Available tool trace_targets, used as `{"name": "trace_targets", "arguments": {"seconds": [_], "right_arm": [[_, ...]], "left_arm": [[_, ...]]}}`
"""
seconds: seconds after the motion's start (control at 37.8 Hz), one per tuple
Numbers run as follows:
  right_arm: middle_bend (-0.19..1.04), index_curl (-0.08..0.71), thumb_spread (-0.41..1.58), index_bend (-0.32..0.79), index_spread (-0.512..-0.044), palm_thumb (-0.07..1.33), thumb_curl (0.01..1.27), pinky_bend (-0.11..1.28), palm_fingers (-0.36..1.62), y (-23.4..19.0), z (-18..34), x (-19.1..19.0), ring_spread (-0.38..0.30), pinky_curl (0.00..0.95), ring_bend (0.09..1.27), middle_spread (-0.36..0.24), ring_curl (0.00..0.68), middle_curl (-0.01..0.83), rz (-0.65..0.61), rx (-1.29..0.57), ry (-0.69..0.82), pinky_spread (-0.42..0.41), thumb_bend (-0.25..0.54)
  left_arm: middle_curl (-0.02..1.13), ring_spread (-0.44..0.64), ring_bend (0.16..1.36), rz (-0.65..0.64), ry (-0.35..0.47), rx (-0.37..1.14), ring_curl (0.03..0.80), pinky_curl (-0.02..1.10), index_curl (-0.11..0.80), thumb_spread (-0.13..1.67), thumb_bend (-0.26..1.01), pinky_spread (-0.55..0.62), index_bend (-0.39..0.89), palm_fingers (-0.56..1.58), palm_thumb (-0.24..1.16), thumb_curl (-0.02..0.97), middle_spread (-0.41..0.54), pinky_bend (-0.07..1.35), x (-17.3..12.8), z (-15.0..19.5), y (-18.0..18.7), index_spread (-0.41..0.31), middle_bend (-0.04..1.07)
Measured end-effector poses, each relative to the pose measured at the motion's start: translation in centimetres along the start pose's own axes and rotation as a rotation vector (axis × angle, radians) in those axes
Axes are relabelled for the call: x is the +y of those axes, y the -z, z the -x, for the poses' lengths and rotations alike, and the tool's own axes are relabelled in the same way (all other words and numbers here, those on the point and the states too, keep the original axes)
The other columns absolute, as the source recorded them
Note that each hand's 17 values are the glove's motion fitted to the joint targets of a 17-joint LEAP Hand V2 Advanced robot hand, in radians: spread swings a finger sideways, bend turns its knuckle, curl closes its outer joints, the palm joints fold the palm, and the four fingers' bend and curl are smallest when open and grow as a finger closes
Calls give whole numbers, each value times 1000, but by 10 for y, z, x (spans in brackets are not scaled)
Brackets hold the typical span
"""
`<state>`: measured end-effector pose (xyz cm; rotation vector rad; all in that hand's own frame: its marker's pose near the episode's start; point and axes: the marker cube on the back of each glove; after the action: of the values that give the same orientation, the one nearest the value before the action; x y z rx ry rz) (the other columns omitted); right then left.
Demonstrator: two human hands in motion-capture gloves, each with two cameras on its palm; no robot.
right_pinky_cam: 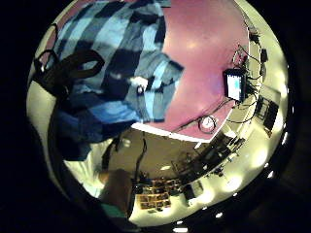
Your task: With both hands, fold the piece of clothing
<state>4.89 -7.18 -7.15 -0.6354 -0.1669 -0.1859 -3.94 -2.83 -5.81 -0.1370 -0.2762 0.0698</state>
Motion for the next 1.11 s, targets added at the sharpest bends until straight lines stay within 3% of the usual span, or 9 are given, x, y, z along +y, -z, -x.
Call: {"name": "trace_targets", "arguments": {"seconds": [0.16,0.29,0.4,0.45,0.58,0.79,0.9,0.98,1.11], "right_arm": [[435,209,1109,78,-327,1094,352,543,1237,24,7,-55,-262,399,762,-259,463,473,-72,49,-219,-339,191],[468,208,1078,74,-327,1084,361,481,1167,23,-4,-76,-257,382,782,-257,469,485,-343,52,-304,-299,154],[361,253,1071,170,-334,985,350,429,802,23,-17,-79,-248,388,610,-239,439,459,-663,2,-202,-134,69],[337,264,1081,168,-336,975,354,431,788,14,-30,-69,-237,383,567,-233,432,452,-731,-51,-213,-100,55],[292,268,1120,150,-337,913,354,401,823,-25,-63,-34,-222,354,504,-218,387,432,-706,-139,-406,-38,2],[205,278,1188,109,-310,815,340,385,615,-120,-83,24,-90,358,438,-129,381,415,-450,-71,-688,114,-37],[162,286,1211,111,-288,711,325,346,326,-138,-94,23,9,363,415,-71,388,400,-497,-9,-774,196,-54],[174,267,1229,105,-275,673,320,333,306,-145,-99,20,47,344,420,-42,370,388,-538,38,-786,230,-40],[280,245,1284,121,-297,771,331,212,525,-135,-100,9,-10,288,544,-64,364,405,-711,180,-693,246,27]], "left_arm": [[484,-398,609,110,100,-62,394,372,455,1169,96,-284,203,1288,834,312,-380,175,-97,1,-18,-346,457],[499,-393,623,-27,211,-164,403,375,460,1204,82,-274,173,1242,837,301,-376,187,-93,2,3,-339,475],[471,-253,541,-141,182,-181,414,424,433,1212,52,-105,103,628,810,292,-268,260,-90,-7,-11,-251,237],[477,-209,548,-183,154,-184,425,439,429,1215,43,-51,119,591,809,291,-232,285,-84,-14,-20,-229,196],[397,-154,526,-222,67,-166,372,403,399,1216,12,33,129,626,789,288,-200,272,-75,-30,-57,-200,147],[373,-109,509,93,-72,10,356,386,408,1266,-30,138,186,656,656,259,-176,228,-22,-37,-93,-204,148],[366,-12,429,86,-104,132,347,385,437,1298,-23,249,253,542,628,255,-124,204,-25,-40,-111,-200,139],[352,73,404,98,-113,144,354,399,456,1342,-20,313,283,446,573,240,-62,238,-19,-45,-118,-184,105],[335,141,408,72,-91,115,332,372,425,1418,-100,416,162,347,188,130,-26,223,-13,-49,-123,-148,166]]}}
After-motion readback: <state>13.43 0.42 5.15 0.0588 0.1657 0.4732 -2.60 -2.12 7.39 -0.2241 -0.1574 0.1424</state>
